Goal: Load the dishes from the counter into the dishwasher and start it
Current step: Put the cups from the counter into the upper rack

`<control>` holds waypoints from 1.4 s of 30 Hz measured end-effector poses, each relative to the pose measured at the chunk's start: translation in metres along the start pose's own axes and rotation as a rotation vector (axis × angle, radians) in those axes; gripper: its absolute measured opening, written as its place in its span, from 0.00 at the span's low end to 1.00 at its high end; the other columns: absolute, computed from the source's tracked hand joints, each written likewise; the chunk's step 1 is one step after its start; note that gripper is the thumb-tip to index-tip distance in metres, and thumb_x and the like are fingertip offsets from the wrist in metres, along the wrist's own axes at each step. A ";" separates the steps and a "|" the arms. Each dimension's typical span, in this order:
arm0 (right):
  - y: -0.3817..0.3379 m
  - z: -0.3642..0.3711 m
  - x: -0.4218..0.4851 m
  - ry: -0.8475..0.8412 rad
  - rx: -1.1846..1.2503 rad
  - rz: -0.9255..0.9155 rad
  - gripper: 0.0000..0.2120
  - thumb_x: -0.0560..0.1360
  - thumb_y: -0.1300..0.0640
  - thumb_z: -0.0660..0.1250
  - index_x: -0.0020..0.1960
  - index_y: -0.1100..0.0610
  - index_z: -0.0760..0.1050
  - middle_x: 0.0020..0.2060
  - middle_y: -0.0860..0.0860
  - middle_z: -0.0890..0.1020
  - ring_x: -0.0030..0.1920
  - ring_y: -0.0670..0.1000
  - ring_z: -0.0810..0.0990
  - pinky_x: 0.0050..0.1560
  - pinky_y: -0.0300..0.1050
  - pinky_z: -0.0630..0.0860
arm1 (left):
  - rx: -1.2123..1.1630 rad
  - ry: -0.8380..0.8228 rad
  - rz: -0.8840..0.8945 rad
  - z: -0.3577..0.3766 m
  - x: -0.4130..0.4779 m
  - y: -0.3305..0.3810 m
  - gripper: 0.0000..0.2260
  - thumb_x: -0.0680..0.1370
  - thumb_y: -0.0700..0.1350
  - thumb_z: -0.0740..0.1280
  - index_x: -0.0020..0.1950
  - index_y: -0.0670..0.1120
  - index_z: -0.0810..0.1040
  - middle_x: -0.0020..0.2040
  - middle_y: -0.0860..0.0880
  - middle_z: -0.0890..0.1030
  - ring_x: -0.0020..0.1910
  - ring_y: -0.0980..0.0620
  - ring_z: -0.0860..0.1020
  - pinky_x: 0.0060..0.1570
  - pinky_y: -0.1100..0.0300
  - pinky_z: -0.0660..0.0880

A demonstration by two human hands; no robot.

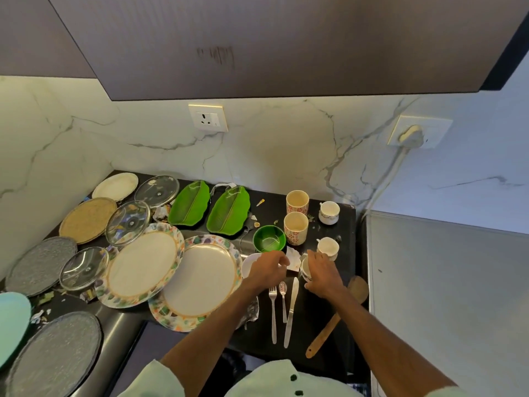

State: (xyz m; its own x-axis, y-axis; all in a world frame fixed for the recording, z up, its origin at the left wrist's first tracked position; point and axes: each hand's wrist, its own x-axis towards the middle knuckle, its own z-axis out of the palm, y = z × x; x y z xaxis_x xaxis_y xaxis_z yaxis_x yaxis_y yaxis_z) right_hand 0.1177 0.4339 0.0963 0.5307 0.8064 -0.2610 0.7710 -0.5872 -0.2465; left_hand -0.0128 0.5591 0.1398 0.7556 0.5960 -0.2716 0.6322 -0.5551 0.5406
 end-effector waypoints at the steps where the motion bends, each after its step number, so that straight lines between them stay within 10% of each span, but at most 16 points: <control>1: 0.000 0.002 0.003 -0.007 -0.047 -0.007 0.43 0.69 0.52 0.79 0.77 0.57 0.61 0.73 0.54 0.71 0.73 0.56 0.68 0.73 0.52 0.68 | -0.005 -0.006 0.003 -0.001 0.003 -0.001 0.11 0.76 0.45 0.65 0.57 0.51 0.82 0.56 0.55 0.83 0.55 0.55 0.79 0.52 0.63 0.72; 18: 0.019 -0.002 -0.017 0.204 0.699 0.377 0.41 0.62 0.49 0.84 0.68 0.52 0.65 0.59 0.47 0.76 0.57 0.47 0.75 0.58 0.46 0.76 | 0.022 -0.005 0.125 0.008 0.053 0.012 0.11 0.76 0.41 0.65 0.57 0.47 0.79 0.54 0.50 0.82 0.54 0.49 0.79 0.53 0.52 0.77; 27: 0.041 -0.012 -0.057 0.285 0.870 0.570 0.37 0.63 0.50 0.84 0.65 0.51 0.69 0.55 0.45 0.76 0.56 0.48 0.75 0.58 0.46 0.76 | 0.577 -0.153 0.545 0.049 0.104 0.082 0.46 0.70 0.44 0.77 0.80 0.46 0.53 0.79 0.41 0.57 0.77 0.39 0.58 0.75 0.44 0.62; 33: 0.048 0.000 -0.091 0.284 0.922 0.611 0.39 0.62 0.50 0.84 0.67 0.49 0.67 0.57 0.44 0.75 0.57 0.50 0.75 0.51 0.37 0.78 | 0.879 -0.206 0.591 0.077 0.116 0.091 0.33 0.72 0.42 0.76 0.73 0.50 0.64 0.70 0.42 0.69 0.67 0.39 0.71 0.63 0.45 0.71; 42: 0.055 0.007 -0.119 0.340 1.035 0.692 0.36 0.64 0.47 0.83 0.65 0.50 0.68 0.55 0.46 0.77 0.54 0.51 0.79 0.51 0.39 0.80 | 0.134 -0.109 0.392 0.046 0.087 0.071 0.34 0.67 0.52 0.79 0.65 0.45 0.65 0.57 0.46 0.76 0.55 0.45 0.78 0.49 0.50 0.78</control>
State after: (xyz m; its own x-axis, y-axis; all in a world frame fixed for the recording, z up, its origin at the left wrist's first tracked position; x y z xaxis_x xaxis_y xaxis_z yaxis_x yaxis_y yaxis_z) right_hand 0.0944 0.3051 0.1071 0.8884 0.2018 -0.4123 -0.2478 -0.5454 -0.8007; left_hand 0.1054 0.5450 0.1177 0.9523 0.2642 -0.1529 0.3050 -0.8023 0.5132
